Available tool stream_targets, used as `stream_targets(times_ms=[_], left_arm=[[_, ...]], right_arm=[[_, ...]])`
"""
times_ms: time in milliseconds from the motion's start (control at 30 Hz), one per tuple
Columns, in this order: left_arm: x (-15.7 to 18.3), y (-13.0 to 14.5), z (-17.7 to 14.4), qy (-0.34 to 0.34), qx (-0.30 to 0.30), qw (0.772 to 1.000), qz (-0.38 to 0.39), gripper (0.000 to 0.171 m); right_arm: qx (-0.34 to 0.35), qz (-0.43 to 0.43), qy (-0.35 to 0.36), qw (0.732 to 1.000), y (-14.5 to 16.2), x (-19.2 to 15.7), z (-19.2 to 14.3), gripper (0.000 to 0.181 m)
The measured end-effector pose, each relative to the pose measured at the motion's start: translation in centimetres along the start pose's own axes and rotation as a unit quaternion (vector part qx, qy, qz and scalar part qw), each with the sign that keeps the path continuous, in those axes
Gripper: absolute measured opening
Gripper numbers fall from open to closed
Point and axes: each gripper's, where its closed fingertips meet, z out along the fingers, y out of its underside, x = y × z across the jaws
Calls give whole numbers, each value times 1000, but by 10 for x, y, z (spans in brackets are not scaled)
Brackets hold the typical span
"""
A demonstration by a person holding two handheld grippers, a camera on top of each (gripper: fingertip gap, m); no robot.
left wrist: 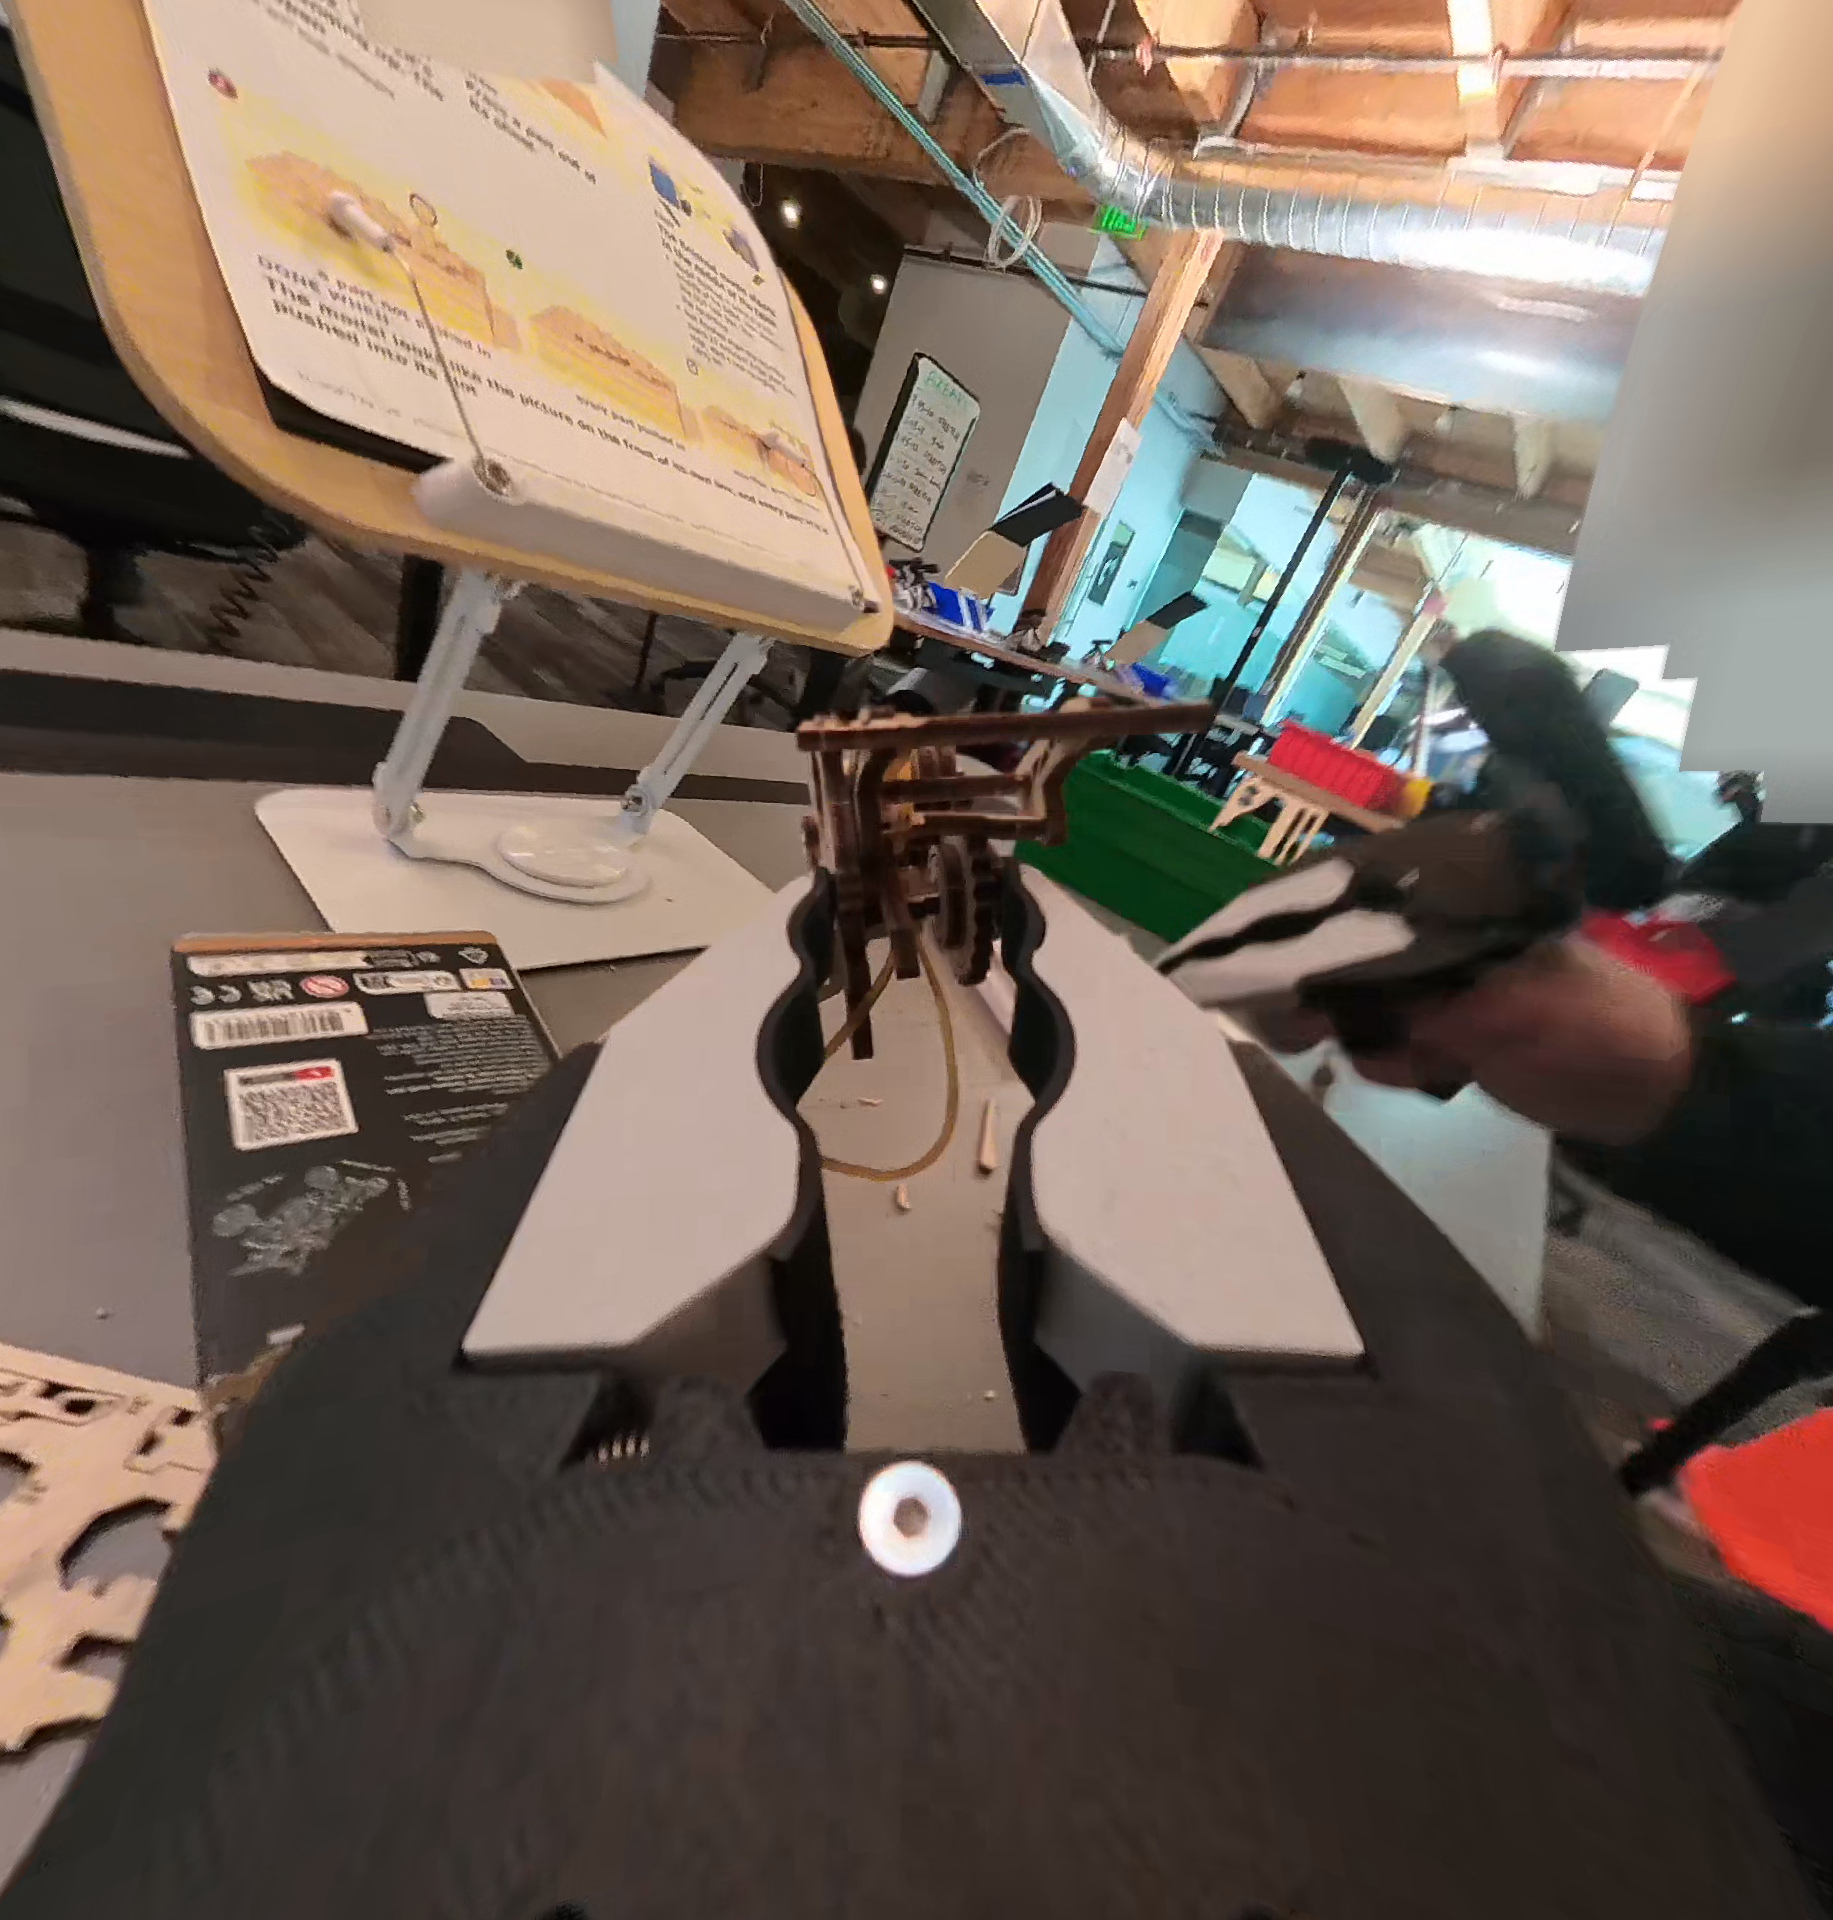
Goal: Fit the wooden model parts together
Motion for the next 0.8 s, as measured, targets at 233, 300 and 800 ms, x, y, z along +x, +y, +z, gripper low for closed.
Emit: stream_targets(times_ms=[233,300,800], left_arm=[[16,-4,2,-10,-14,989,145,29],[18,-5,1,-17,-18,983,181,29],[25,-10,0,-45,-37,947,317,29]], right_arm=[[111,-77,-77,988,-129,-62,-40,1],[120,-88,-107,983,-149,-79,-42,1],[65,-72,-188,977,-172,-120,-22,1]])
